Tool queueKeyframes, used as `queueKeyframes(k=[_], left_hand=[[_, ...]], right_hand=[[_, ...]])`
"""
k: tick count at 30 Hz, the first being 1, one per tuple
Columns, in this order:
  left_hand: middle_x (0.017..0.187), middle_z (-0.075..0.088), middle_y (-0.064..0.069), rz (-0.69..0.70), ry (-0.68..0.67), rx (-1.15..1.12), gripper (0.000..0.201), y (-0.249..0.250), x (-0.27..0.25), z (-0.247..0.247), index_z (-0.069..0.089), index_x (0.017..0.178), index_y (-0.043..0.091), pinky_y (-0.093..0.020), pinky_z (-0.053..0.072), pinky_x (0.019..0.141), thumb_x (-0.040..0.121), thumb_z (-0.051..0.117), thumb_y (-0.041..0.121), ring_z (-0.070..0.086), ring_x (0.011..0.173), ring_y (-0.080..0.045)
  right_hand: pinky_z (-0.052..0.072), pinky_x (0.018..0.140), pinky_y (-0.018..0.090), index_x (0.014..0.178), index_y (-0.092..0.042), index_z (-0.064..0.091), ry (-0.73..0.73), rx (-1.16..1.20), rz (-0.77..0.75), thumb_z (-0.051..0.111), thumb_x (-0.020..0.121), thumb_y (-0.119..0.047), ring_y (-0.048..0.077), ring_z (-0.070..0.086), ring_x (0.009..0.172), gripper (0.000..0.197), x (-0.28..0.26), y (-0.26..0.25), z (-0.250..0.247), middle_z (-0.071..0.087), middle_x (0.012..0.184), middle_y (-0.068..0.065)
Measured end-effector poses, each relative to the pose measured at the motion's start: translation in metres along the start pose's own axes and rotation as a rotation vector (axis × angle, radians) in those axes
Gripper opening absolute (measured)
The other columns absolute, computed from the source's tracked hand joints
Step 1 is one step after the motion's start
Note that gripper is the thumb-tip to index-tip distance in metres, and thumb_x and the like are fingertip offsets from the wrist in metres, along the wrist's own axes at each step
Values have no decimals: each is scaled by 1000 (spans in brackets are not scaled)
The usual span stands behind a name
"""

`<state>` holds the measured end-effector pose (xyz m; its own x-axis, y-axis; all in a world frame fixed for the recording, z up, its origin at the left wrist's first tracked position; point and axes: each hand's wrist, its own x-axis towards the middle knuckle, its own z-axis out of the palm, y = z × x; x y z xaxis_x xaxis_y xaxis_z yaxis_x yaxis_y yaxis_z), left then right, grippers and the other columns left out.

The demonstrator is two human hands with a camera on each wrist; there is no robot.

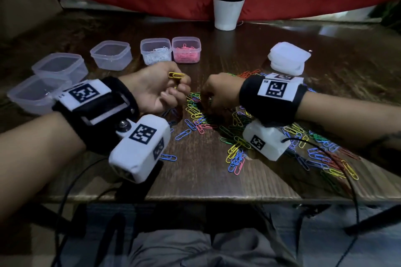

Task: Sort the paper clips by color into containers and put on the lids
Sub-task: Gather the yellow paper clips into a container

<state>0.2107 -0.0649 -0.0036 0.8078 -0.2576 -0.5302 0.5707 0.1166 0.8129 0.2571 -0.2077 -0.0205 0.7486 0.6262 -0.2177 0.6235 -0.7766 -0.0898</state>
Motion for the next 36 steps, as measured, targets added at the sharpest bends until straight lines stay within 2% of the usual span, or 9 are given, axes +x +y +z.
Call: queueKeyframes(k=[4,8,13,19,22,26,31,33,36], left_hand=[[49,37,3,80,-56,-267,23,-7,-1,5,41,51,12,-6,25,28,73,41,17,34,34,-2],[46,46,0,230,133,-506,41,-18,20,9,38,60,13,-10,39,34,97,41,29,46,35,-6],[52,62,-9,326,142,-740,31,-25,38,18,38,68,13,-17,49,46,99,33,17,63,44,-16],[69,62,-18,334,-8,-883,38,-23,47,26,51,83,-1,-30,54,43,101,24,20,62,58,-28],[82,62,-21,335,-28,-934,39,-25,47,24,53,92,-4,-38,55,47,102,27,23,61,72,-31],[70,66,-23,359,-88,-1064,43,-21,43,16,56,81,-6,-42,55,50,101,28,20,67,58,-34],[48,49,-10,278,-50,-1276,31,-18,40,-13,52,65,-4,-15,37,30,90,37,4,49,33,-20],[41,37,0,283,11,-1138,13,-17,34,-20,48,65,4,-14,24,26,71,39,-2,36,27,-11],[41,32,2,317,25,-1089,14,-18,29,-25,47,67,4,-16,21,26,64,36,-5,32,26,-10]], right_hand=[[31,41,10,99,-4,68,-81,208,31,63,84,-10,5,49,52,17,0,8,-2,49,57,-9],[28,27,12,73,-9,58,-114,717,146,53,90,-3,3,34,23,19,-12,28,-13,41,31,-6],[12,30,8,68,-17,42,16,1047,219,47,90,-12,3,17,31,23,-15,29,-29,23,55,1],[26,31,14,84,-8,56,157,589,128,50,88,-11,7,35,38,8,-9,-7,-42,45,61,3],[42,51,19,95,-2,64,90,399,85,53,89,-17,15,52,63,19,-3,-19,-46,58,80,8],[49,65,30,104,-2,62,80,562,2,54,91,-11,20,57,73,18,-8,-19,-61,63,86,13],[38,37,10,94,-10,60,283,695,25,52,90,0,-2,47,38,13,-14,11,-69,55,66,3],[36,36,11,92,-7,64,157,464,42,59,86,-3,-1,45,37,9,-8,18,-52,54,63,2],[40,49,14,89,-12,70,-109,136,34,69,80,-15,0,51,45,9,2,17,-21,60,65,1]])
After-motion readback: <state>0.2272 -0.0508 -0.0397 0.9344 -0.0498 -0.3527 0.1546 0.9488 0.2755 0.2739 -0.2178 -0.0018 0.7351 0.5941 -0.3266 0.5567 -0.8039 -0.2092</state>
